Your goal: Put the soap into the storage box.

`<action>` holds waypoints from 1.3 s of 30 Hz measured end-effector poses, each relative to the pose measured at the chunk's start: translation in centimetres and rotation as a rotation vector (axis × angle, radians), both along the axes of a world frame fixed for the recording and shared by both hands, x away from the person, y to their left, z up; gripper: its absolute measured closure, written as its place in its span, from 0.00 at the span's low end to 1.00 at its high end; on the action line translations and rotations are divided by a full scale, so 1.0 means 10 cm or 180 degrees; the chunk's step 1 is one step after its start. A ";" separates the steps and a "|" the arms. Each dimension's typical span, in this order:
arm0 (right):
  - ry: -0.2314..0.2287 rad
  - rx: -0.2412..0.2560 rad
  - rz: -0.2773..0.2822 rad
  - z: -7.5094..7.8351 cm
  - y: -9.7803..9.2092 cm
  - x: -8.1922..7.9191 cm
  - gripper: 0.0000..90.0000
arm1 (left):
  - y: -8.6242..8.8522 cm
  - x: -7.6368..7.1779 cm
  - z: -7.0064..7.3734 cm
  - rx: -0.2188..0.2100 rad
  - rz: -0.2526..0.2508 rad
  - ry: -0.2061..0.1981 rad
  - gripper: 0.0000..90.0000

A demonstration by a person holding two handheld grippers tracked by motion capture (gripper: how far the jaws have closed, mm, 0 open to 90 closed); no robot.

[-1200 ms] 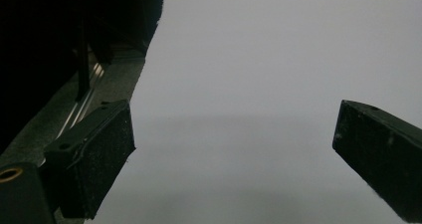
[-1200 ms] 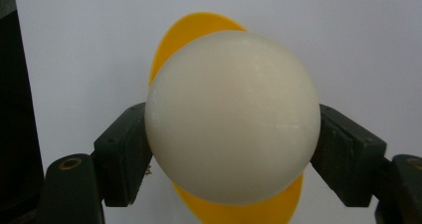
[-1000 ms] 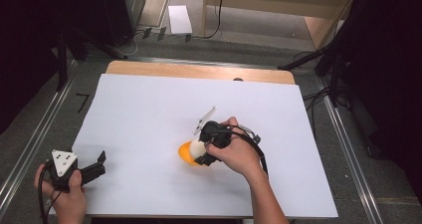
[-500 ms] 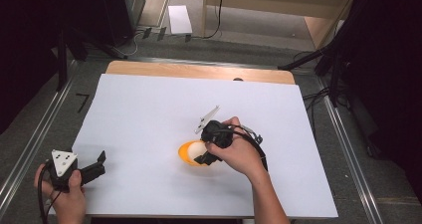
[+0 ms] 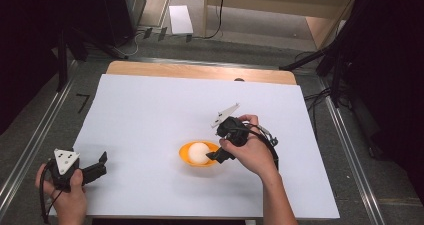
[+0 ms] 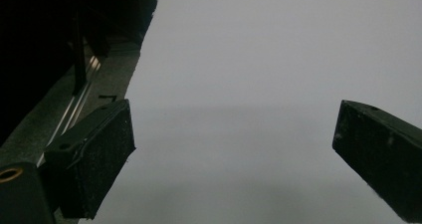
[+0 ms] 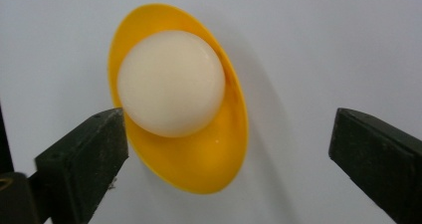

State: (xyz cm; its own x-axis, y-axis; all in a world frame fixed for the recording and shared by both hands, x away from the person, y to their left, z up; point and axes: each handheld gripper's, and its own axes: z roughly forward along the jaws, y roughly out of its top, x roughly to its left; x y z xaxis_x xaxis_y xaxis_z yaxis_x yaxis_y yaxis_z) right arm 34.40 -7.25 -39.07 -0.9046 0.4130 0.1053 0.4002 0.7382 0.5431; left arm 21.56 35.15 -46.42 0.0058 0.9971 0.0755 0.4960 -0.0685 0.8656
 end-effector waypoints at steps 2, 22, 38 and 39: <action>-0.0008 0.0023 -0.0076 -0.01 -0.08 0.00 0.00 | 0.00 0.00 0.00 -0.0008 -0.0009 0.0004 0.04; -0.0010 0.0120 -0.0596 -0.11 -0.70 -0.01 0.00 | -0.02 0.05 0.00 0.0070 0.0003 0.0137 0.04; -0.0012 0.0188 -0.0993 -0.25 -1.23 -0.13 0.00 | 0.02 0.05 0.00 -0.0054 -0.0042 0.0155 0.04; -0.0010 0.0182 -0.1026 -0.26 -1.26 -0.14 0.00 | 0.02 0.05 0.00 -0.0062 -0.0039 0.0157 0.04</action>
State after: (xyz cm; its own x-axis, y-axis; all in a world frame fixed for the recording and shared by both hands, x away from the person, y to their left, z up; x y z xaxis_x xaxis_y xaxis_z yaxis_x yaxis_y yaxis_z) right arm 33.01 -19.87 -41.65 -0.7287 0.6716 0.1340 0.6065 0.5420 0.5817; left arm 22.06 35.37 -46.41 0.0212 0.9982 0.0555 0.5373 -0.0582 0.8414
